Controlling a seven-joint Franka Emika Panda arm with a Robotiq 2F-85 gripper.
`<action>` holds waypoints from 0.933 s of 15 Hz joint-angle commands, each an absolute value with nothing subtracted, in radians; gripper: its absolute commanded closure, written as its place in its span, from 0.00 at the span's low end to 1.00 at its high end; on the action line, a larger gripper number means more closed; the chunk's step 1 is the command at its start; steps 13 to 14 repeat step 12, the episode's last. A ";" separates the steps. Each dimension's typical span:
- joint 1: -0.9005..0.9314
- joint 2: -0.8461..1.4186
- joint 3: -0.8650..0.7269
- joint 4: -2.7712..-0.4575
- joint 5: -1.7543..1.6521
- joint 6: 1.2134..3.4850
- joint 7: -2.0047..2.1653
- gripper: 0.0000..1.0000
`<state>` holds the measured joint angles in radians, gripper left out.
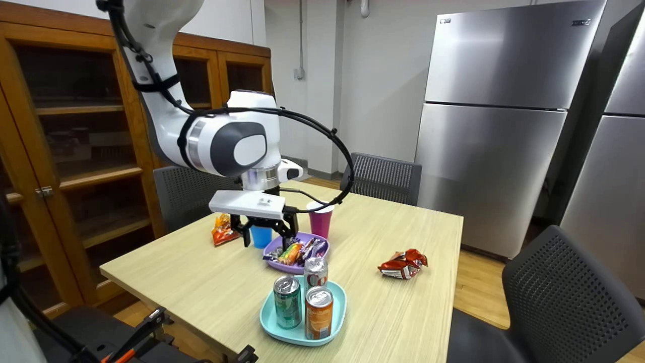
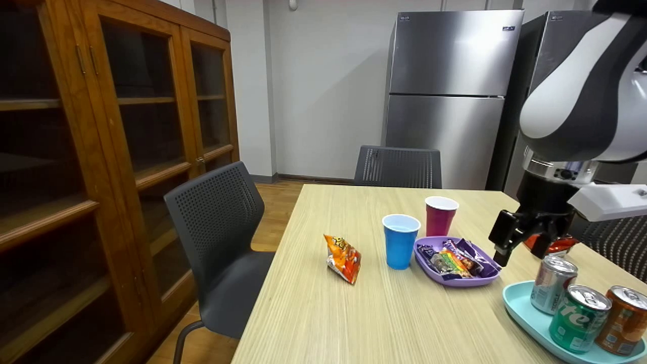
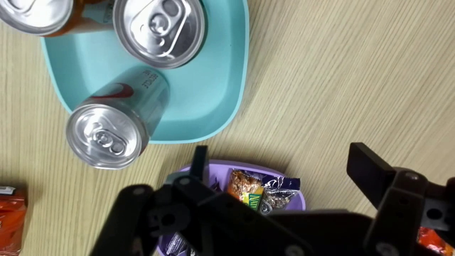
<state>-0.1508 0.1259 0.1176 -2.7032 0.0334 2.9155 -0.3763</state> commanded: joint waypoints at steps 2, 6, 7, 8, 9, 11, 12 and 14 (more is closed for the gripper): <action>-0.093 0.001 0.093 -2.799 0.031 2.920 -0.343 0.00; -0.072 0.052 0.071 -2.764 0.035 2.915 -0.370 0.00; -0.071 0.055 0.069 -2.763 0.036 2.915 -0.371 0.00; -0.072 0.058 0.068 -2.763 0.036 2.915 -0.371 0.00; -0.072 0.059 0.066 -2.763 0.036 2.915 -0.371 0.00; -0.072 0.059 0.066 -2.763 0.036 2.915 -0.371 0.00; -0.072 0.059 0.066 -2.763 0.036 2.915 -0.371 0.00; -0.072 0.059 0.066 -2.763 0.036 2.915 -0.371 0.00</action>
